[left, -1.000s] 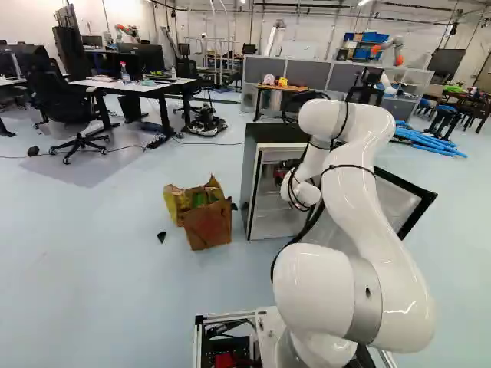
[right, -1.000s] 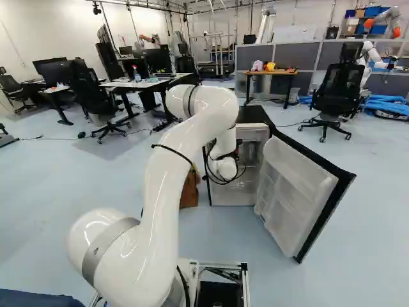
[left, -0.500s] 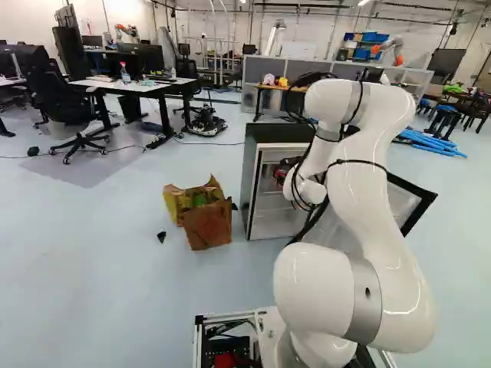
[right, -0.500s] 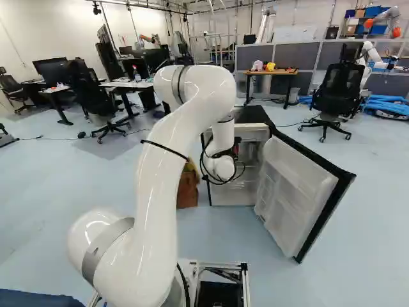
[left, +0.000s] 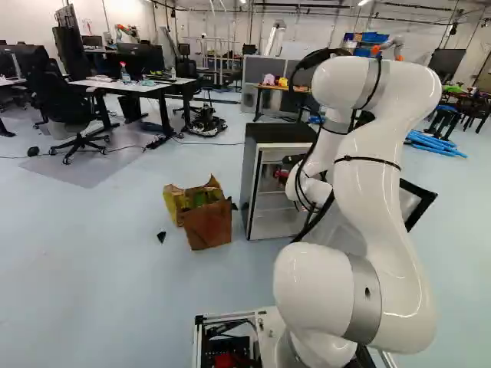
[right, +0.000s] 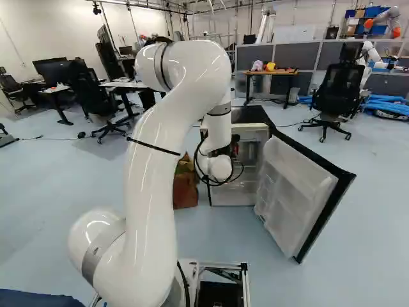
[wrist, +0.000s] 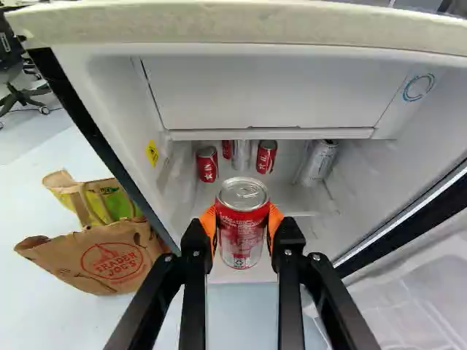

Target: Grab a drink from the fridge

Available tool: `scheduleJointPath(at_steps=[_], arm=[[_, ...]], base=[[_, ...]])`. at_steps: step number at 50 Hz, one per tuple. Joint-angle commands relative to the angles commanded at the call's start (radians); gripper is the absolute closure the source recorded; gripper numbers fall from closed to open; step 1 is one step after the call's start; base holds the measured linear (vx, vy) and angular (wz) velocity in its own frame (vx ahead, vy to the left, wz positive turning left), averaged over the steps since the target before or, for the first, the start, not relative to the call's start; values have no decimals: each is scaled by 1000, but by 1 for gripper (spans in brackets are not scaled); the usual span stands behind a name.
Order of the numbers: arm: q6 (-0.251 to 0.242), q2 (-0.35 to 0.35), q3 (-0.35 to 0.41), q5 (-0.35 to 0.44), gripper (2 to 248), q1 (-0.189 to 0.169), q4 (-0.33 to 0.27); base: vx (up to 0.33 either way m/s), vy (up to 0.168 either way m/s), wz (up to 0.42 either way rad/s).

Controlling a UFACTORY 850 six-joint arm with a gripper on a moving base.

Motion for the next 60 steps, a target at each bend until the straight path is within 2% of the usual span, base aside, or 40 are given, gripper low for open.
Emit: scheduleJointPath(at_steps=[29,60], arm=[[0,189,188,0,158,-20,0],[0,291,226,-4,158,-21,4]], base=[[0,0,0],[0,0,0]])
